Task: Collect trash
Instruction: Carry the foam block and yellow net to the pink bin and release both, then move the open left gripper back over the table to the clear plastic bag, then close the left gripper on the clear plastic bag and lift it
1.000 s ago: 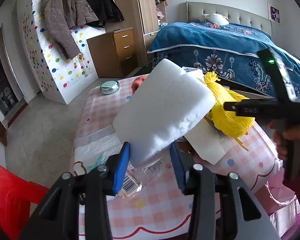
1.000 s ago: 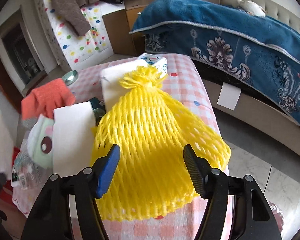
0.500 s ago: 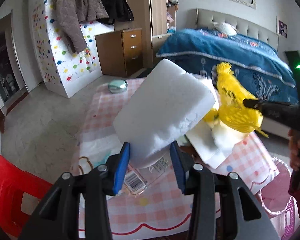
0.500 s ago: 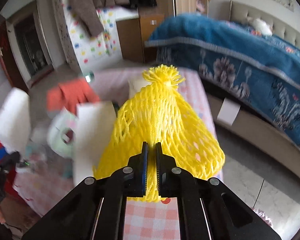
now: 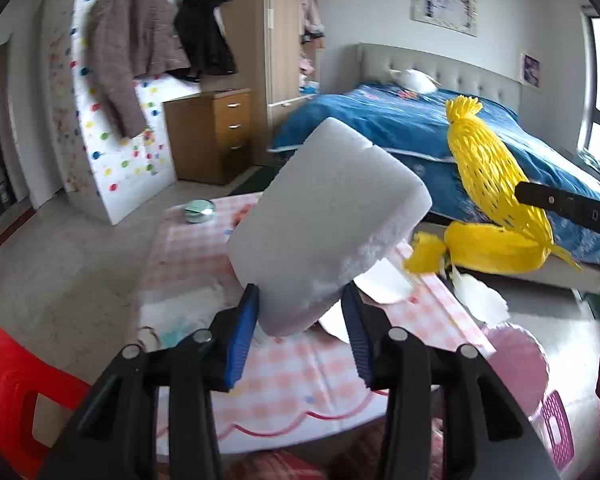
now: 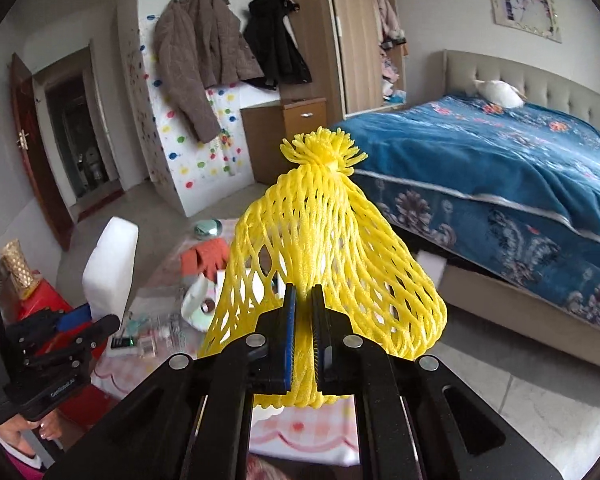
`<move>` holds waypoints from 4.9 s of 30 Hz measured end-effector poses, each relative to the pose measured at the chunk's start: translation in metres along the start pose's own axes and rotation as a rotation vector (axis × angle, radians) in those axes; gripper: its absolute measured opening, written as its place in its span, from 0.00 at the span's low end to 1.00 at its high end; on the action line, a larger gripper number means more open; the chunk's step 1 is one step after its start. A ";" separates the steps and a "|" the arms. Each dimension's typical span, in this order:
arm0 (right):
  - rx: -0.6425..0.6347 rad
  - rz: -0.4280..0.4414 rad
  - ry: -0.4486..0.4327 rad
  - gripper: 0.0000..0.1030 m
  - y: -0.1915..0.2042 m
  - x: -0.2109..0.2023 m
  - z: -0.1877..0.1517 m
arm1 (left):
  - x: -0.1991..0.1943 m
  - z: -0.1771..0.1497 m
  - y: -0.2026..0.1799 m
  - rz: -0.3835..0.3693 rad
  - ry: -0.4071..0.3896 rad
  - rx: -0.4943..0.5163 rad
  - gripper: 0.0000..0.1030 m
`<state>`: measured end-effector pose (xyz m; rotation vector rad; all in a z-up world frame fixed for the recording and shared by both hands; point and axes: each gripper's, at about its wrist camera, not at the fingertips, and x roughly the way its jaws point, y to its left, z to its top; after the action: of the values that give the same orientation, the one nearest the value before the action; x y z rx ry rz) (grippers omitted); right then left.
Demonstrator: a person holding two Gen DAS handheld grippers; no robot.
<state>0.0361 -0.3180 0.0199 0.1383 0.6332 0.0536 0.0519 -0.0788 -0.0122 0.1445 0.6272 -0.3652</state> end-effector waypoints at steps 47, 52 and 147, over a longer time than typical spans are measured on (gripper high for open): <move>0.396 -0.455 0.148 0.44 -0.192 -0.042 -0.189 | 0.104 -0.034 -0.235 -0.440 0.202 0.221 0.73; 0.319 -0.393 0.109 0.44 -0.152 -0.049 -0.162 | 0.080 -0.026 -0.188 -0.347 0.153 0.168 0.73; -0.003 -0.003 0.209 0.71 0.041 0.090 -0.089 | 0.122 -0.078 0.033 -0.014 0.319 0.064 0.71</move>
<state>0.0549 -0.2586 -0.0977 0.1296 0.8416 0.0666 0.1132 -0.0647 -0.1464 0.2628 0.9320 -0.3795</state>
